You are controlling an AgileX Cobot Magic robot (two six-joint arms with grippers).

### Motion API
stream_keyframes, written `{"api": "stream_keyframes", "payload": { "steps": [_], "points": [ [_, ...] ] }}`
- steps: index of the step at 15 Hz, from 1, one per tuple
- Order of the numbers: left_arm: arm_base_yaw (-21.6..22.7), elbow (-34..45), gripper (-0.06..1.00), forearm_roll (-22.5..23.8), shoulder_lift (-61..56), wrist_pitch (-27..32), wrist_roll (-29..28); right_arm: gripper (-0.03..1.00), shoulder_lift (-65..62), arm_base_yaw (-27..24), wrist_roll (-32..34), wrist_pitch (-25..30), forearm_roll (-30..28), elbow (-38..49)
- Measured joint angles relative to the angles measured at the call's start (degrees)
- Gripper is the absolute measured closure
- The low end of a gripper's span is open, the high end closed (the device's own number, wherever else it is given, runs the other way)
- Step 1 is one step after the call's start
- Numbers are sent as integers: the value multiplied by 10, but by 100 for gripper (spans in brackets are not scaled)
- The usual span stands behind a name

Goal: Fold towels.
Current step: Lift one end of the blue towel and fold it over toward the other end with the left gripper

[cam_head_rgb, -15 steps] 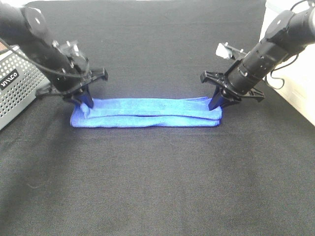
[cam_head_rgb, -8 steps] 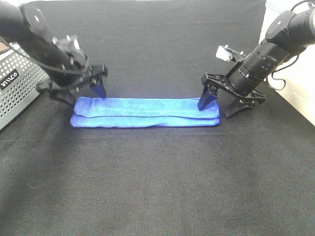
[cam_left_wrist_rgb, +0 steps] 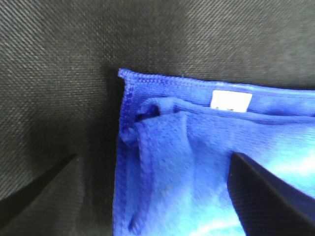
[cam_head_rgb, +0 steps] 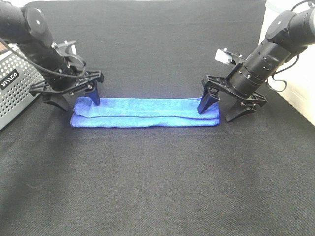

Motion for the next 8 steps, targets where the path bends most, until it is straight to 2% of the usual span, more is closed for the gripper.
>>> {"api": "stream_keyframes", "payload": {
  "steps": [5,8],
  "points": [
    [0,0,19,-9,23,-7,1,18,0,0,0,0,0,0],
    [-2,0,19,-38,25,-28,2,18,0,0,0,0,0,0]
  ]
}}
